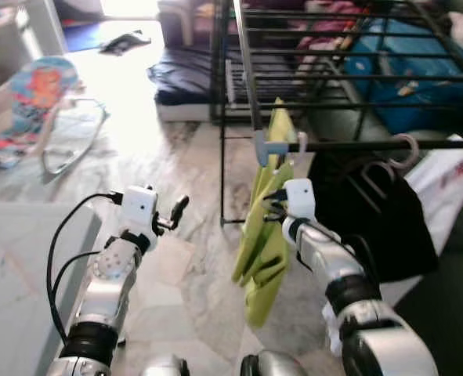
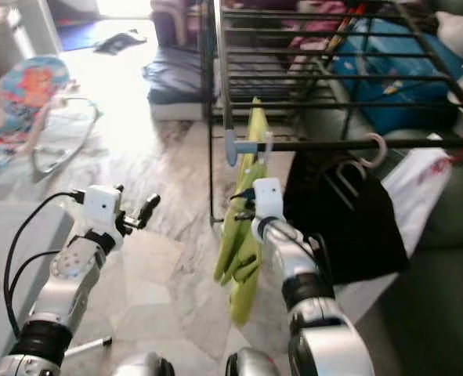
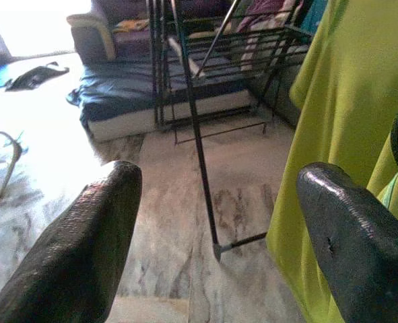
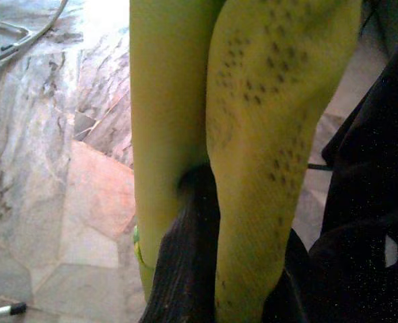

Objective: Hang hanger

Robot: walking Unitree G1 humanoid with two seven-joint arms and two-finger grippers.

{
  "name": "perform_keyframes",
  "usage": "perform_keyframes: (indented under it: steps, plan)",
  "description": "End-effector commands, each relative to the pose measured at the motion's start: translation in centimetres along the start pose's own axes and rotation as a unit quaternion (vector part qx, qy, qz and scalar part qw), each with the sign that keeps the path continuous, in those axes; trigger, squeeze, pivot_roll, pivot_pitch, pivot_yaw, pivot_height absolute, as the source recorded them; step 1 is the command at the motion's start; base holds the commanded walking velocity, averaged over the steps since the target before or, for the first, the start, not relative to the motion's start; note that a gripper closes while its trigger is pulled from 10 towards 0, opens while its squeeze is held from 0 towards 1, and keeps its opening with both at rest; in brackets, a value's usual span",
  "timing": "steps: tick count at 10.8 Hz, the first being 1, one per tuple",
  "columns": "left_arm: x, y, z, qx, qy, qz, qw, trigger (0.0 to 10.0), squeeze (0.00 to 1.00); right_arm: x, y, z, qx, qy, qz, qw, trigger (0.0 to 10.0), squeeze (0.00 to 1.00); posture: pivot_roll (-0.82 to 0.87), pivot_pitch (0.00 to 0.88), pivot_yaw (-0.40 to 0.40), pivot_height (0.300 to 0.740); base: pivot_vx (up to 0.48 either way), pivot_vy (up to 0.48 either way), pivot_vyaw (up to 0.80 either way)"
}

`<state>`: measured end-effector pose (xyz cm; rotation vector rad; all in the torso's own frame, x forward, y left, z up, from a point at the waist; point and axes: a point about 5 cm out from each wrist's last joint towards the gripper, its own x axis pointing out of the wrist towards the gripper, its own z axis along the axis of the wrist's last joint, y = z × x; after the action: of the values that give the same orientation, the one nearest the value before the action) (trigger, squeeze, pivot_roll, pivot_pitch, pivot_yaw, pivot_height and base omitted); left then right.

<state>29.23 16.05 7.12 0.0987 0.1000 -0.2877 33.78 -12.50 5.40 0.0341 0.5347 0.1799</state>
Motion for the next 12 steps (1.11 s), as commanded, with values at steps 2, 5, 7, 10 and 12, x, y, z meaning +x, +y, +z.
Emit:
perform_keyframes:
  steps: [2,5,7,10,12]
  plan:
    - [-0.3,0.0,0.0,0.01,0.008,-0.004,1.0,10.0,0.0,0.7,-0.5,2.4,0.05,-0.016,0.007,0.999,10.0,0.0,0.0,0.066,-0.037,0.74,0.0,0.0,0.0]
    - [-0.6,0.2,0.0,0.013,0.009,0.0,1.0,10.0,0.0,0.9,-0.5,1.8,0.07,0.015,0.025,0.997,10.0,0.0,0.02,0.077,-0.05,0.74,0.0,0.0,0.0]
    - [-1.0,0.3,-0.1,0.023,0.014,0.006,1.0,10.0,0.0,1.2,1.5,1.1,0.027,0.032,0.07,0.997,10.0,0.0,0.03,0.087,-0.049,0.74,0.0,0.0,0.0]
    - [-1.1,0.5,0.1,0.034,0.014,0.011,0.999,10.0,0.0,1.3,2.4,1.0,-0.002,0.035,0.097,0.995,10.0,0.0,0.04,0.099,-0.069,0.74,0.0,0.0,0.0]
    - [-1.2,0.4,0.0,0.034,0.018,0.013,0.999,10.0,0.0,1.3,2.5,0.4,-0.036,0.038,0.095,0.994,10.0,0.0,0.04,0.1,-0.069,0.74,0.0,0.0,0.0]
